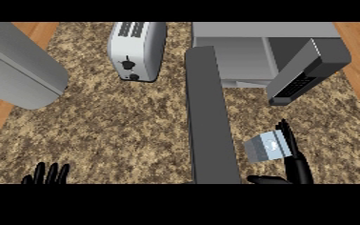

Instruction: Pick up the milk, place it into the microwave and close the microwave

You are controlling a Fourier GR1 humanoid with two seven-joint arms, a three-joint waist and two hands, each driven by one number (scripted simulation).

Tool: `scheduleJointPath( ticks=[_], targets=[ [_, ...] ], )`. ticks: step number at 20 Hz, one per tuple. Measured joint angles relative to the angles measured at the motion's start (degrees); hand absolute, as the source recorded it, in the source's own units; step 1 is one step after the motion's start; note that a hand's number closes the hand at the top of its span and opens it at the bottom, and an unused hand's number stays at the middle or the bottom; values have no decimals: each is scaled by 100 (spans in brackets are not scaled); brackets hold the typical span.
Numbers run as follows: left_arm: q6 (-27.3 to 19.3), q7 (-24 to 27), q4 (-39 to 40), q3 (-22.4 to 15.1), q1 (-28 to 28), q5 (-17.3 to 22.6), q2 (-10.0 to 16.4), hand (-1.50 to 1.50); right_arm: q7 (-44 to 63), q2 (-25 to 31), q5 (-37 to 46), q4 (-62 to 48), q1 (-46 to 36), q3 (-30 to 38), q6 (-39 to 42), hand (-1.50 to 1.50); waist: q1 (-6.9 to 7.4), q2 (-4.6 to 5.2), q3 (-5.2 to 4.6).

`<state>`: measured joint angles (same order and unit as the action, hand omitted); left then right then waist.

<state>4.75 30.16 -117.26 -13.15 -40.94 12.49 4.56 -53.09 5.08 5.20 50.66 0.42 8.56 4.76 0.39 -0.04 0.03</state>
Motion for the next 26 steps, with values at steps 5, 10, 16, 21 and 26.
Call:
scheduleJointPath(
  ticks=[5, 10, 16, 21, 26],
  targets=[
    [22, 11, -10, 19, 5, 68, 45, -150, -48, -122, -43, -428, -304, 11, -48, -150, 2, 1, -1],
    [-9, 208, 134, -77, -60, -75, 9, -150, 32, -203, -107, -543, -555, 85, -286, 150, 2, 1, -1],
    [24, 312, 69, -118, -218, -38, 47, -150, -144, -166, 156, -816, -814, 125, -924, 150, 15, -3, -7],
    [-14, 263, 186, -94, -24, -22, 51, -150, -231, -95, 65, -1206, -1264, 384, -1183, 150, 13, 3, -2],
    [4, 199, 133, -105, -31, 4, 104, -150, -533, -47, -90, -1961, -1871, 721, -1339, 150, 58, 20, 3]
  ],
)
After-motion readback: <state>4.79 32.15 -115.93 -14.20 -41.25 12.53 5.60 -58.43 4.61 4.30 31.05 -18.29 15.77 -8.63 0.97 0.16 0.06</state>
